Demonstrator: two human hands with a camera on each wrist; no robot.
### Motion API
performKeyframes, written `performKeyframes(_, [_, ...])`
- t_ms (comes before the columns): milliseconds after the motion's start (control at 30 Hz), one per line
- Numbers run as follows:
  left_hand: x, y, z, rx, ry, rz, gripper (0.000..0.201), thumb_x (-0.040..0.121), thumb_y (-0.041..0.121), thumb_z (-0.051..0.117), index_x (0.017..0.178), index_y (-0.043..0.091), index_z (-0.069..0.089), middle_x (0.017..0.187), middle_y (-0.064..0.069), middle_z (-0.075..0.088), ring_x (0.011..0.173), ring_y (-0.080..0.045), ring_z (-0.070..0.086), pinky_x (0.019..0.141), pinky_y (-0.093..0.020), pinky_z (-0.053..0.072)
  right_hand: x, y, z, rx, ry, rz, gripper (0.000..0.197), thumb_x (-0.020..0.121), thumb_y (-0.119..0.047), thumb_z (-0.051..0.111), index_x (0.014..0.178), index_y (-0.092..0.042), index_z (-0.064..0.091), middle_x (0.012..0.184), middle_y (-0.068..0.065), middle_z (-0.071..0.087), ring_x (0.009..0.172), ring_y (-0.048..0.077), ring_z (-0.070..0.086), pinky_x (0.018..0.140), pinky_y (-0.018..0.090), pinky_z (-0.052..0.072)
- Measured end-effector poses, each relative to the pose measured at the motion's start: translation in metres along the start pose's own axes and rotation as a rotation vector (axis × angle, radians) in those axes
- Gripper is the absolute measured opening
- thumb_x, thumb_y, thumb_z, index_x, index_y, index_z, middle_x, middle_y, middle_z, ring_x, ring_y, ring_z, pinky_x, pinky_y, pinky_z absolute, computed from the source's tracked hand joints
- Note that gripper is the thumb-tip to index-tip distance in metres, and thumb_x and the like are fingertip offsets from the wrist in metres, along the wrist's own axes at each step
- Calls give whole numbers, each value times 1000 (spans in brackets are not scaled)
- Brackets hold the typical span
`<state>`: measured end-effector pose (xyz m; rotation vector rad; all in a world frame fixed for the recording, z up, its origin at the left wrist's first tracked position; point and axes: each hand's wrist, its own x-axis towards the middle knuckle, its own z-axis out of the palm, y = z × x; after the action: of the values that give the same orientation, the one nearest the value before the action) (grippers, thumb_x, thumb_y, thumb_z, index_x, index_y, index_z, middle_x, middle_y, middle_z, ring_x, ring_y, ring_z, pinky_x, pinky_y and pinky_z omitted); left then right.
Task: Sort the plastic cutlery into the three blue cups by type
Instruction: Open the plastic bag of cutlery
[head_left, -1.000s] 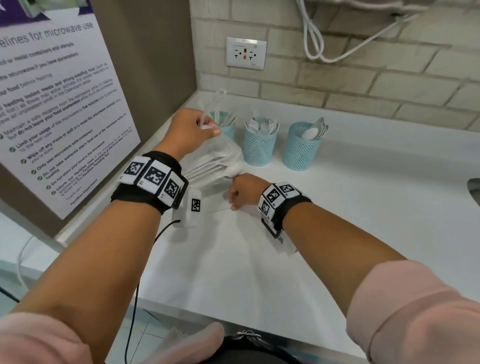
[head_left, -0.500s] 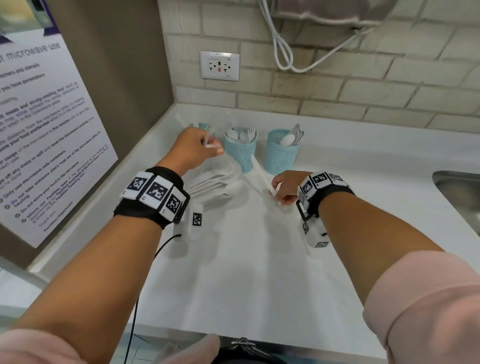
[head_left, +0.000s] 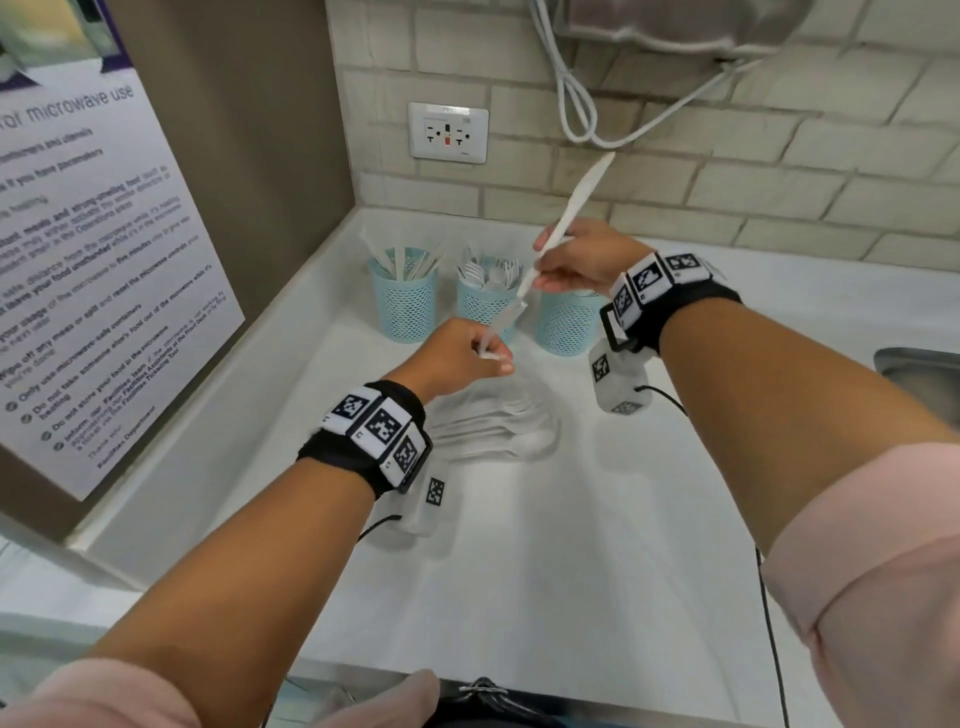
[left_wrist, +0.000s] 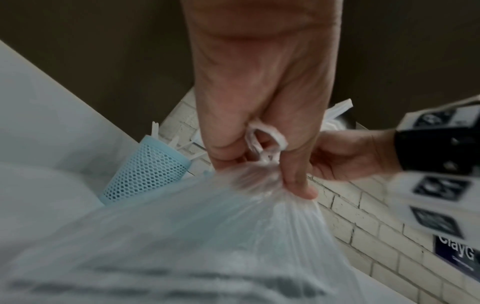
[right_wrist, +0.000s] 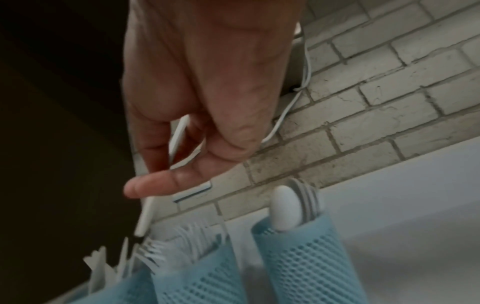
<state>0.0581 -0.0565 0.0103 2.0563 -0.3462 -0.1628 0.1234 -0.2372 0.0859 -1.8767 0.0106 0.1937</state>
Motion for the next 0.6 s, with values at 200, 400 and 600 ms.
performKeyframes(200, [2, -10, -7, 7, -40, -33, 24, 79, 11, 73, 95, -6, 67, 81, 10, 63, 73, 3, 56, 62, 3, 41, 26, -28, 28, 104, 58, -27, 15, 98, -9, 43, 85, -7, 51, 72, 13, 57, 58, 19, 66, 62, 26, 59])
performKeyframes(400, [-1, -32, -20, -92, -30, -136, 15, 78, 9, 74, 87, 15, 63, 99, -9, 63, 89, -15, 56, 70, -20, 49, 52, -40, 62, 27, 148, -120, 8, 92, -6, 49, 86, -3, 52, 74, 10, 55, 63, 24, 66, 75, 35, 58])
performKeyframes(600, [1, -45, -26, -112, -35, -239, 20, 77, 9, 74, 94, 12, 63, 93, -6, 64, 86, -14, 58, 79, -25, 48, 72, -37, 92, -75, 75, -179, 5, 92, -7, 51, 89, -3, 52, 70, 7, 59, 63, 18, 64, 72, 27, 56])
